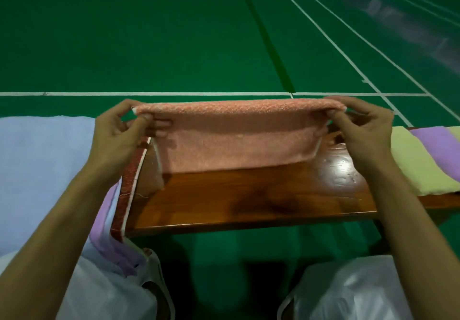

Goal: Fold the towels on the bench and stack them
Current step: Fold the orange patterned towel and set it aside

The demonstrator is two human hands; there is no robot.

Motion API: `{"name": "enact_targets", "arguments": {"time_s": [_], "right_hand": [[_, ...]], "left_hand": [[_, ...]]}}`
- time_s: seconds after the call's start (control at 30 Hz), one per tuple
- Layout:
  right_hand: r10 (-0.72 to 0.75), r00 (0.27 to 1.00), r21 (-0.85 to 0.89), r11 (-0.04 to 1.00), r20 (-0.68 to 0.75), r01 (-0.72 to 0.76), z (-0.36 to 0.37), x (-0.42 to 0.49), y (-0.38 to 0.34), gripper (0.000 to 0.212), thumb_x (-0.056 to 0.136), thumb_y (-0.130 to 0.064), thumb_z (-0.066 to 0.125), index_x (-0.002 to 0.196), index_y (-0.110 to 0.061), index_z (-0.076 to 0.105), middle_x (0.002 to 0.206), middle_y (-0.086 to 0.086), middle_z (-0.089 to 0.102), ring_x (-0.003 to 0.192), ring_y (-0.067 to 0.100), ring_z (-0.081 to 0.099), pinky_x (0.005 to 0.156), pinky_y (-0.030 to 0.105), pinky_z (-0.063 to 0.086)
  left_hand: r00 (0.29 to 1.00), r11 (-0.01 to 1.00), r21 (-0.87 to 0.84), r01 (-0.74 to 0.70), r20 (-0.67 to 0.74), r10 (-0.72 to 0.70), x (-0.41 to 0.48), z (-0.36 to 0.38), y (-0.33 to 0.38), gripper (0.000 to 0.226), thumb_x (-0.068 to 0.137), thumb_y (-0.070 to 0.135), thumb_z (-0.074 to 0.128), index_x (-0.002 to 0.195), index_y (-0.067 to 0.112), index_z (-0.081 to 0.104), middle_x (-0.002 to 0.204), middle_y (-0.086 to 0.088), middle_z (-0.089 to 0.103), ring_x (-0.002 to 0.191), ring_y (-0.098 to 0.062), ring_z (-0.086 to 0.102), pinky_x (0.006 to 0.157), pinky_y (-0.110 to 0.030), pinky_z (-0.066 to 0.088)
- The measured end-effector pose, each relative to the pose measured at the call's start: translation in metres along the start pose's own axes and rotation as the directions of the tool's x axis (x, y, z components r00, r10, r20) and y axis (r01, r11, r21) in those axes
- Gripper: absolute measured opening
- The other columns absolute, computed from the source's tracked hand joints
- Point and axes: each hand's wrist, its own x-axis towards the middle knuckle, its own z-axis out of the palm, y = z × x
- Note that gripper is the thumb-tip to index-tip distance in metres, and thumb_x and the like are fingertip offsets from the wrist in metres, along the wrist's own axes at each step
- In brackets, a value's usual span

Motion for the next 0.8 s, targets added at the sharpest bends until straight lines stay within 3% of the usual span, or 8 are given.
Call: {"name": "enact_targets", "arguments": {"time_s": [0.2,0.3,0.37,0.5,0.6,0.67,0.73,0.8], "right_hand": [[0.097,0.944,-0.103,0.992,0.315,-0.067,-0.026,-0.018,0.018,0.047,0.088,0.021,0.062,0.089,-0.022,0.08,0.069,0.004,0.076,0.058,0.02,0.073,0.054,0.025,0.059],[0.414,0.732,-0.448,0.878,0.542,-0.165,-0.035,-0.025,0.031,0.044,0.084,0.025,0.06,0.092,-0.015,0.078,0.066,0.01,0.074,0.054,0.024,0.07,0.049,0.027,0.054],[0.577,0.639,-0.626,0.757,0.508,-0.187,-0.039,-0.024,0.039,0.039,0.082,0.021,0.062,0.1,-0.012,0.072,0.067,0.013,0.074,0.054,0.028,0.069,0.047,0.03,0.053],[0.385,0.91,-0.802,0.587,0.154,-0.113,-0.033,-0.017,0.054,0.026,0.08,-0.001,0.066,0.088,-0.025,0.072,0.074,0.001,0.075,0.067,0.025,0.071,0.065,0.043,0.061],[0.113,0.993,-0.811,0.584,0.04,-0.034,0.005,-0.026,0.049,0.014,0.093,-0.015,0.064,0.105,-0.019,0.072,0.098,0.004,0.075,0.084,0.023,0.066,0.069,0.032,0.049],[0.117,0.987,-0.762,0.648,0.11,0.008,0.043,-0.036,0.046,0.03,0.101,-0.026,0.056,0.129,-0.017,0.062,0.122,0.008,0.068,0.103,0.02,0.06,0.085,0.036,0.051],[0.177,0.934,-0.744,0.657,0.31,0.122,0.081,-0.051,0.047,0.052,0.105,-0.041,0.041,0.153,-0.021,0.041,0.157,0.01,0.043,0.14,0.024,0.041,0.117,0.049,0.036],[0.212,0.835,-0.741,0.602,0.507,0.298,0.11,-0.064,0.055,0.068,0.102,-0.055,0.02,0.164,-0.027,0.015,0.172,0.002,0.008,0.158,0.023,0.006,0.128,0.054,0.009]], "left_hand": [[0.987,0.935,0.351,0.047,0.127,-0.097,-0.021,-0.021,-0.013,0.021,0.094,-0.005,0.064,0.087,0.013,0.073,0.066,-0.001,0.073,0.057,-0.012,0.068,0.066,-0.035,0.056],[0.886,0.712,0.702,0.018,0.319,-0.337,-0.027,-0.023,-0.028,0.014,0.092,0.012,0.072,0.085,0.023,0.077,0.064,0.005,0.074,0.058,-0.009,0.07,0.068,-0.04,0.061],[0.858,0.608,0.793,-0.022,0.328,-0.396,-0.024,-0.022,-0.035,0.011,0.091,0.028,0.073,0.082,0.028,0.079,0.063,0.012,0.072,0.061,-0.005,0.068,0.066,-0.034,0.056],[0.985,0.59,0.805,-0.066,0.145,-0.088,-0.02,-0.009,-0.037,0.032,0.089,0.05,0.07,0.072,0.023,0.077,0.057,0.011,0.063,0.058,-0.011,0.058,0.056,-0.023,0.036],[0.985,0.599,0.783,-0.167,0.108,0.134,-0.023,0.023,-0.04,0.03,0.095,0.049,0.066,0.093,0.021,0.078,0.082,0.006,0.07,0.076,-0.009,0.058,0.065,-0.024,0.039],[0.972,0.58,0.78,-0.234,0.192,0.135,-0.028,0.051,-0.046,0.043,0.101,0.051,0.053,0.125,0.02,0.07,0.124,-0.004,0.069,0.114,-0.02,0.058,0.092,-0.039,0.049],[0.951,0.572,0.77,-0.281,0.305,0.056,-0.037,0.079,-0.054,0.059,0.105,0.055,0.034,0.153,0.022,0.046,0.16,-0.004,0.042,0.149,-0.024,0.033,0.121,-0.048,0.027],[0.906,0.524,0.772,-0.359,0.424,-0.004,-0.046,0.097,-0.068,0.067,0.105,0.058,0.016,0.164,0.028,0.017,0.172,0.001,0.007,0.16,-0.02,0.001,0.129,-0.047,0.003]]}}
